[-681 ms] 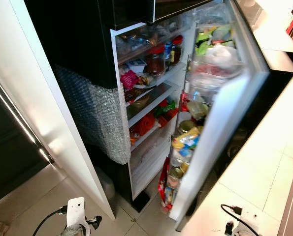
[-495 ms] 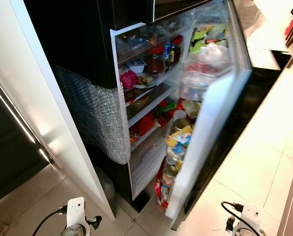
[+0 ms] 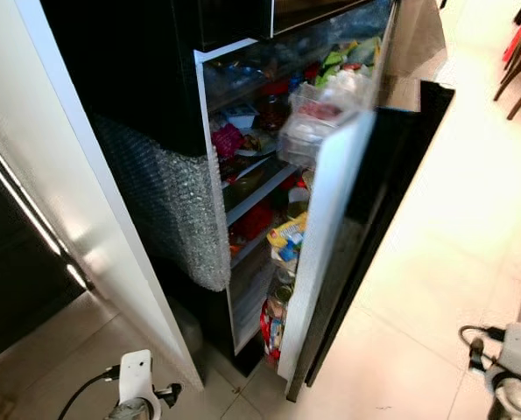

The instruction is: Restocking fridge

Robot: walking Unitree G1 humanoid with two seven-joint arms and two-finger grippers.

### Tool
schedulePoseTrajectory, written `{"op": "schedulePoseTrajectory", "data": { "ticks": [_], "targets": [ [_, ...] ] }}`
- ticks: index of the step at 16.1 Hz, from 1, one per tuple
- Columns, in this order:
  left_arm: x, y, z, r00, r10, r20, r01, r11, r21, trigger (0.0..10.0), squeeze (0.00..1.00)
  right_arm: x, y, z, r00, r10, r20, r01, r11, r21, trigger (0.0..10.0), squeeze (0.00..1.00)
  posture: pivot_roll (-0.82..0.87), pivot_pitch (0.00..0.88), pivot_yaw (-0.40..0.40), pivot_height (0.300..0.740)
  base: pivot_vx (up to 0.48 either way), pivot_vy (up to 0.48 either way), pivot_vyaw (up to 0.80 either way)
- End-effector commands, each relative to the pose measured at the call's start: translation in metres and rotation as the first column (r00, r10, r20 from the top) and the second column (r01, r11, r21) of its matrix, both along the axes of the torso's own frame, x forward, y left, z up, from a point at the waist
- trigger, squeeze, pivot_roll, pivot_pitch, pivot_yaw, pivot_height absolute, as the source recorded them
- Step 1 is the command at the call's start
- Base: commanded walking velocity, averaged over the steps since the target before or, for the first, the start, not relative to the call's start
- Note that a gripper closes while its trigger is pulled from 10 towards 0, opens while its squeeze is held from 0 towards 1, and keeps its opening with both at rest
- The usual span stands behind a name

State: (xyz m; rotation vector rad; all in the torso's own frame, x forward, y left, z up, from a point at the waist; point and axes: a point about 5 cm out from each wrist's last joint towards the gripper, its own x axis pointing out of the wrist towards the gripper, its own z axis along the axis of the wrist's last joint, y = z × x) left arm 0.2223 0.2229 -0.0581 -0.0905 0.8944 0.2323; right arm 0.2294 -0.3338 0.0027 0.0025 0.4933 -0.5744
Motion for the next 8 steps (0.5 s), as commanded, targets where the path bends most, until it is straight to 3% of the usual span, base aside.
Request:
{"op": "schedulePoseTrajectory", "data": {
  "ticks": [1,2,4,5,7,8],
  "targets": [
    [-0.003,0.000,-0.002,1.000,-0.010,-0.016,0.010,1.000,0.005,10.0,0.00,0.016,-0.002,0.018,0.991,0.077,0.109,-0.079,0.997,0.014,10.0,0.00,-0.03,0.000,0.026,0.740,0.000,0.000,0.00],
    [-0.004,0.000,-0.002,1.000,-0.012,-0.017,0.012,1.000,0.007,10.0,0.00,0.031,0.009,0.026,0.962,0.216,0.168,-0.226,0.973,0.042,10.0,0.00,-0.03,0.000,0.028,0.740,0.000,0.000,0.00],
    [-0.004,0.000,-0.002,1.000,-0.015,-0.016,0.015,1.000,0.009,10.0,0.00,0.049,0.032,0.036,0.840,0.508,0.191,-0.524,0.851,0.040,10.0,0.00,-0.03,0.000,0.031,0.740,0.000,0.000,0.00],
    [-0.004,0.001,-0.002,1.000,-0.018,-0.016,0.018,1.000,0.011,10.0,0.00,0.053,0.041,0.040,0.752,0.626,0.205,-0.648,0.759,0.058,10.0,0.00,-0.03,0.000,0.031,0.740,0.000,0.000,0.00],
    [-0.004,0.001,-0.002,1.000,-0.017,-0.017,0.017,1.000,0.012,10.0,0.00,0.055,0.048,0.047,0.615,0.764,0.196,-0.785,0.616,0.063,10.0,0.00,-0.03,0.000,0.031,0.740,0.000,0.000,0.00],
    [-0.004,0.001,-0.002,1.000,-0.016,-0.017,0.016,1.000,0.012,10.0,0.00,0.055,0.050,0.049,0.541,0.830,0.137,-0.841,0.539,0.057,10.0,0.00,-0.03,0.000,0.030,0.740,0.000,0.000,0.00]
  ]
}}
